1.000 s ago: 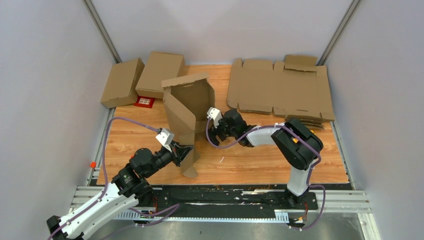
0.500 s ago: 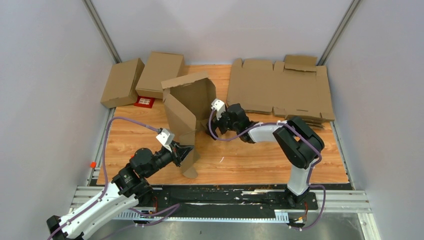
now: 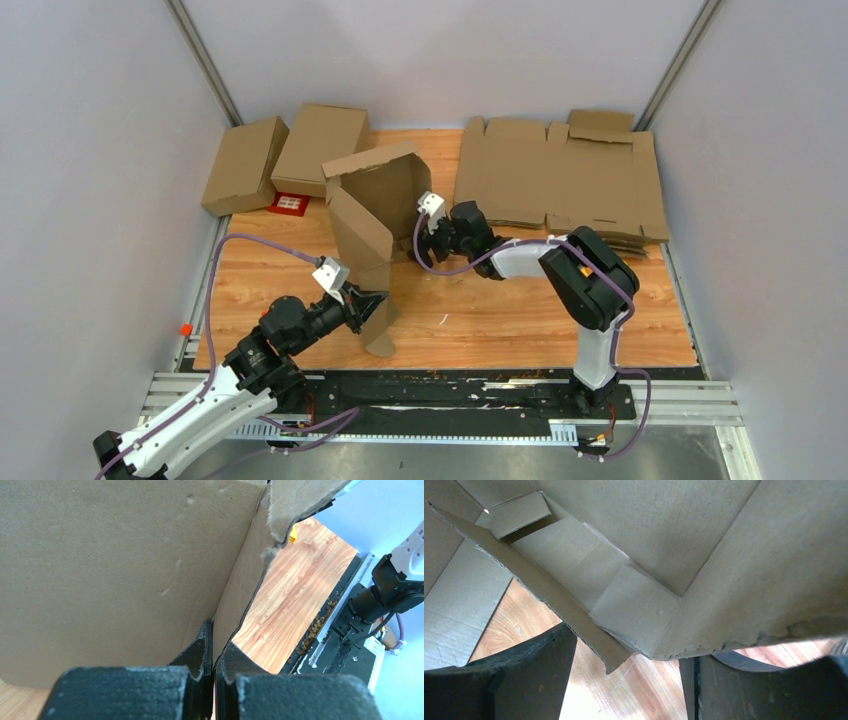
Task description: Fold the paper box
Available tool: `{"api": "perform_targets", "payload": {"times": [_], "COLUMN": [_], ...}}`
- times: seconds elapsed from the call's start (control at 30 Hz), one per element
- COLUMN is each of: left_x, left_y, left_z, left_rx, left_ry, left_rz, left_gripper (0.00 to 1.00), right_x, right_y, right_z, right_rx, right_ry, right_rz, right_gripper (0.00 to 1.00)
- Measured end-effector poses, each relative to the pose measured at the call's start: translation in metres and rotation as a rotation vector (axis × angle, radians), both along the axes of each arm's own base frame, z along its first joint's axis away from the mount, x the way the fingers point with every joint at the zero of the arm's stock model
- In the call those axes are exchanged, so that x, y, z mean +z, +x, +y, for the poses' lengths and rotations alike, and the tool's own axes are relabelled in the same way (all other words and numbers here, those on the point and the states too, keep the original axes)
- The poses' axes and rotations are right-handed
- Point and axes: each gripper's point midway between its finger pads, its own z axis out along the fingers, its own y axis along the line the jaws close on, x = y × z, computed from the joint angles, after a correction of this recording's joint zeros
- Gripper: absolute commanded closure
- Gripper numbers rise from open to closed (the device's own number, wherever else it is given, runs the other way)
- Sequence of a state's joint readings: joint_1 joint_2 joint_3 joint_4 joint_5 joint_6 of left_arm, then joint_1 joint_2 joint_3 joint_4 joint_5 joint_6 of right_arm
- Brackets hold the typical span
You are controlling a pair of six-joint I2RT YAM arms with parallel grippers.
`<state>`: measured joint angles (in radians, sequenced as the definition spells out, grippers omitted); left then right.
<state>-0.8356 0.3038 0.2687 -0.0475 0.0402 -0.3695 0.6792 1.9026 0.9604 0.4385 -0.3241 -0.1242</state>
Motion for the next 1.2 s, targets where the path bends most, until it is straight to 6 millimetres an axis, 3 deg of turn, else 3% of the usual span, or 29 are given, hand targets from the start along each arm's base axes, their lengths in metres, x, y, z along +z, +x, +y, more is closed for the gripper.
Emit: {"api": "perform_targets", "payload": {"times": [0.1,0.27,0.5,0.8,0.93,1.2], "left_x": [0.0,0.0,0.0,0.001,0.001,0.002], "left_y": [0.0,0.0,0.0,0.0,0.0,0.0], "left_z": [0.0,-0.001,-0.002,-0.002,-0.002,-0.001], "left_rx": [-0.002,-0.005,-0.007,-0.008,-0.007,-0.003], "left_ry": [0.0,-0.001,0.0,-0.003,-0.002,-0.006], "left_rz": [0.0,0.0,0.001,-0.002,-0.001,-0.003], "left_gripper": [1.0,1.0,1.0,1.0,1.0,1.0], "right_x": [0.0,0.0,0.0,-0.002,-0.003,-0.013], "right_y": [0.0,-0.005,-0.006,0.004,0.006,0.008], "right_z": [0.002,0.011,0.024,0.039,0.043,0.052], "right_rx": [0.0,-0.007,-0.048,-0.163,-0.216,-0.301], "right_ry": [0.004,-0.001,0.018,0.031,0.013,-0.054], "right_rz": [0.003,-0.005,0.027,0.035,0.014,-0.033], "right_gripper": [0.31,0.5,0.55,0.7,0.6,0.57]}}
